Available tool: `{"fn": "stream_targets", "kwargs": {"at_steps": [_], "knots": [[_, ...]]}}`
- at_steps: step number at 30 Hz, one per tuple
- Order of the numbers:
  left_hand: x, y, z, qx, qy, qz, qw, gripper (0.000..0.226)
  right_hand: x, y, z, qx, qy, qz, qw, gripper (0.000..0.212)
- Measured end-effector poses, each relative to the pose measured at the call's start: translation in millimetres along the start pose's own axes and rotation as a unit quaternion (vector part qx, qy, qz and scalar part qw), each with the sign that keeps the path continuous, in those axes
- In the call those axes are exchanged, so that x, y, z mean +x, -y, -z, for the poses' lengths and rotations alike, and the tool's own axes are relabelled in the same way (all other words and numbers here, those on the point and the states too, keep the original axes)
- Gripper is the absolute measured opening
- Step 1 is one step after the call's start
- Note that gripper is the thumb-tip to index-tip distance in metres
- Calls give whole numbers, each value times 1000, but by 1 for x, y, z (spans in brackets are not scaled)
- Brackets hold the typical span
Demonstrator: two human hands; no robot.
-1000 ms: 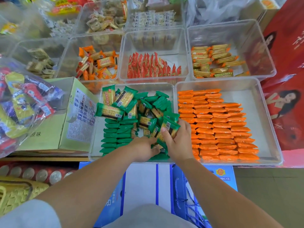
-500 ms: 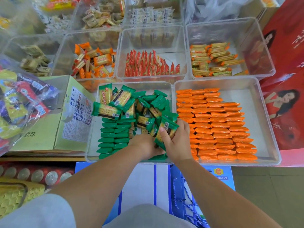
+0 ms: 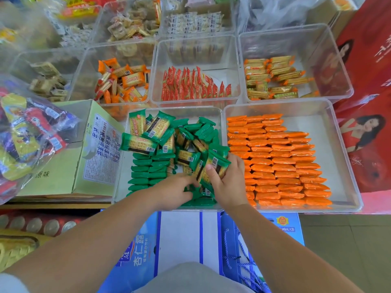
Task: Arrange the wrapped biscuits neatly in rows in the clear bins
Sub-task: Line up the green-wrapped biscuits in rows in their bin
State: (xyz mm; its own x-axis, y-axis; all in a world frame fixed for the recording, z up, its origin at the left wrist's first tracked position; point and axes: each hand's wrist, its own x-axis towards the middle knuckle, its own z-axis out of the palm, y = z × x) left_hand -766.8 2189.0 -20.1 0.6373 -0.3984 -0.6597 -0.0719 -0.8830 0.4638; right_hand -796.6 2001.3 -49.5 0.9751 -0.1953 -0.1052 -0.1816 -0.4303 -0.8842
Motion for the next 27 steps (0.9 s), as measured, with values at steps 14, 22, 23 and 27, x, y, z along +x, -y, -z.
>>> {"fn": "stream_targets", "kwargs": {"at_steps": [14,22,23,27], "knots": [[-2,-1,2,172,76,-19,982,66,1,-2,-1,-46,-1,10,999,55],[1,-8,-1,138,26,-3,990,50,-1,-1,-2,-35,-3,9,999,53],[0,-8,-3,130,16,-2,991,53,-1,-1,-1,-33,-3,8,999,54],[-9,-6,-10,65,-39,-4,997,50,-2,0,-1,-30,-1,4,1000,56]]}}
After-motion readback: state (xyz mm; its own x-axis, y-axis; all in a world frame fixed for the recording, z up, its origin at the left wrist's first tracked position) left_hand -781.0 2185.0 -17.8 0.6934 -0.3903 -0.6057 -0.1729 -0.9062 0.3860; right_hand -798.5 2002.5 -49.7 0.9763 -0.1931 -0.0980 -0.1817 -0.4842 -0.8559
